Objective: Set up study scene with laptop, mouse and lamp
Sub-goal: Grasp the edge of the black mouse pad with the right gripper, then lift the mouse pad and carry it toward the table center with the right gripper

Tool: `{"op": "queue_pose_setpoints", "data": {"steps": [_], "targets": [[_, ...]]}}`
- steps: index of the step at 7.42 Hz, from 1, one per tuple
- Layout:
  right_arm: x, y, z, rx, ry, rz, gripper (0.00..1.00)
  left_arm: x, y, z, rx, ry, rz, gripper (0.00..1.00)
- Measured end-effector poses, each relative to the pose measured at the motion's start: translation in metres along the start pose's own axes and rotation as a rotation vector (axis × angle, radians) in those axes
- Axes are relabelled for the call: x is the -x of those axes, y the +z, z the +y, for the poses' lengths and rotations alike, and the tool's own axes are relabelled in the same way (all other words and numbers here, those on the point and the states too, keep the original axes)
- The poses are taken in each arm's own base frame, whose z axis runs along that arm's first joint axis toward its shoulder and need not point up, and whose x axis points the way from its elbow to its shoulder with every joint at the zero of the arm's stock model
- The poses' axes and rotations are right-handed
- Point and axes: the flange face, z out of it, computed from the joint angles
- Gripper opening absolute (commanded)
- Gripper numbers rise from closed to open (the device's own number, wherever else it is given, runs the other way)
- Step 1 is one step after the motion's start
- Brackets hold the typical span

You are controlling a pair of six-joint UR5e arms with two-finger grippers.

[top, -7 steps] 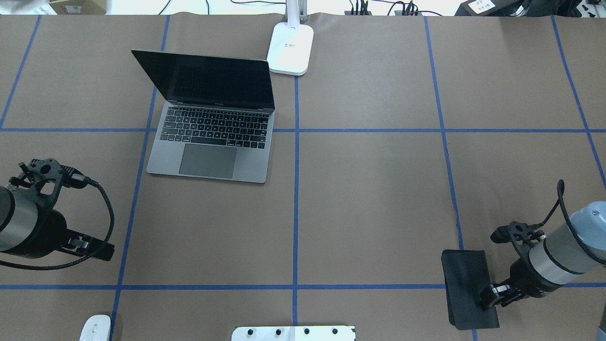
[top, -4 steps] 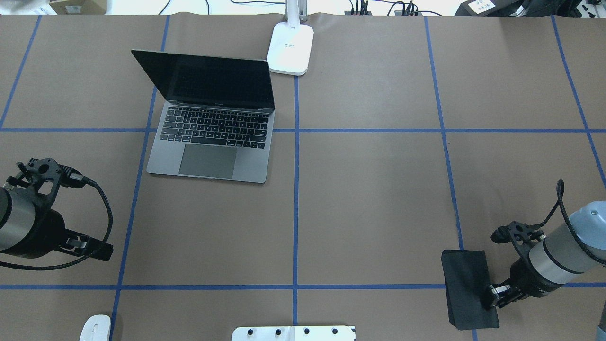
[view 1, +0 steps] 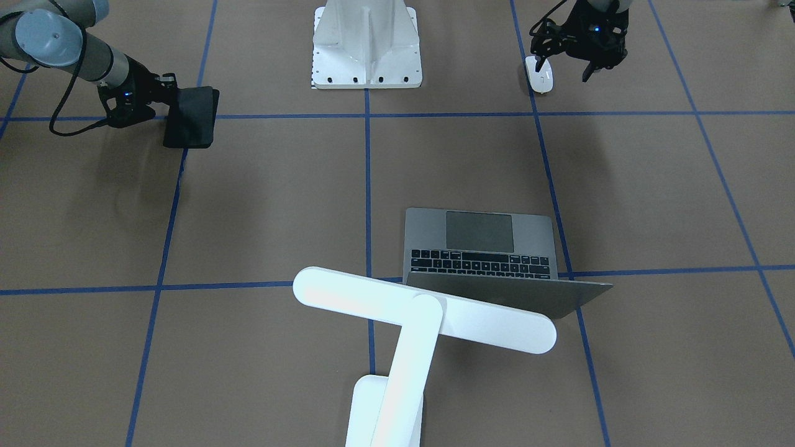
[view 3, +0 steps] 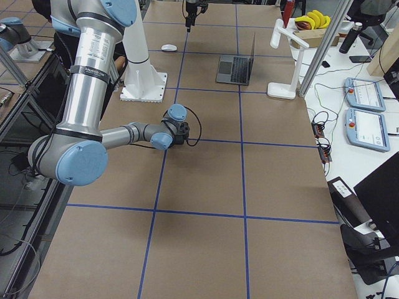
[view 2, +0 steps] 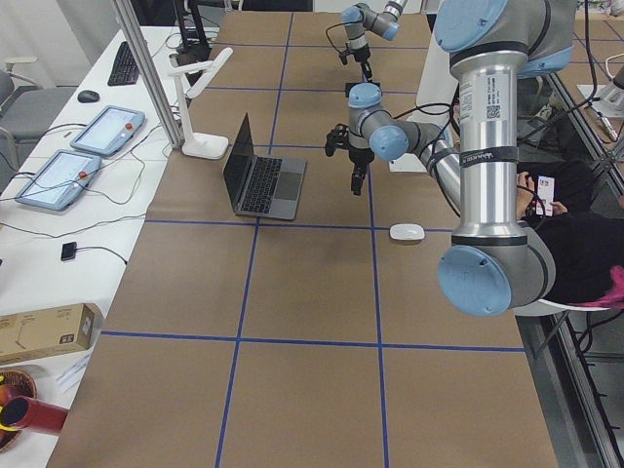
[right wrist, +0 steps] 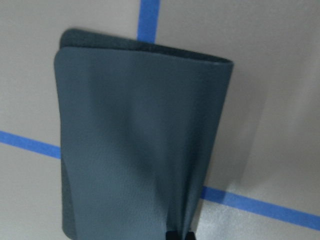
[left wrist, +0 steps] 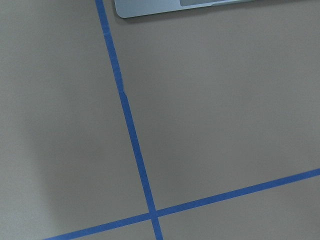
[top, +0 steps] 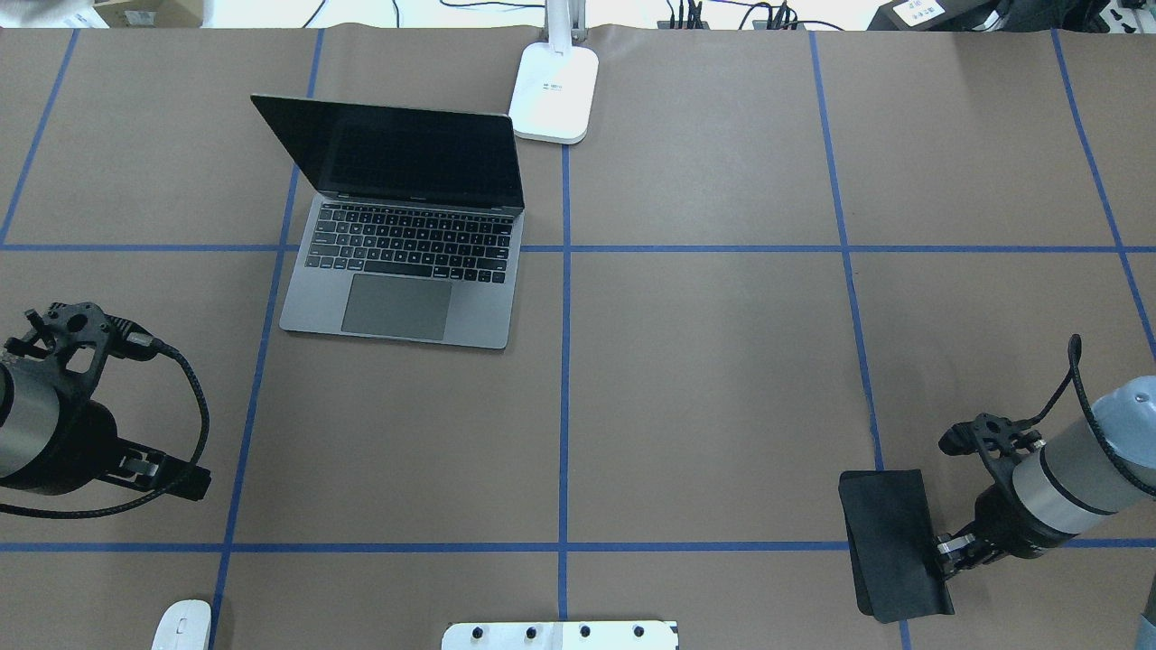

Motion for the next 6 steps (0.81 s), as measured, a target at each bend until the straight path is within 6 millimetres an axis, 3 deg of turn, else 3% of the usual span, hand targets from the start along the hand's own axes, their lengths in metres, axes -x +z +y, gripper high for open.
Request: {"op": "queue_pose_setpoints", "data": {"steps": [3,6], "targets": [[0.005,-0.012,-0.007,-0.031,-0.003,-0.016,0.11,0.001,-0.003,0.002,-0.001,0.003,0.002,0.98],[0.021,-0.064,-0.033,-0.114,-0.001,-0.105,0.1,0.006,-0.001,0.005,0.009,-0.007,-0.006,0.99]]}}
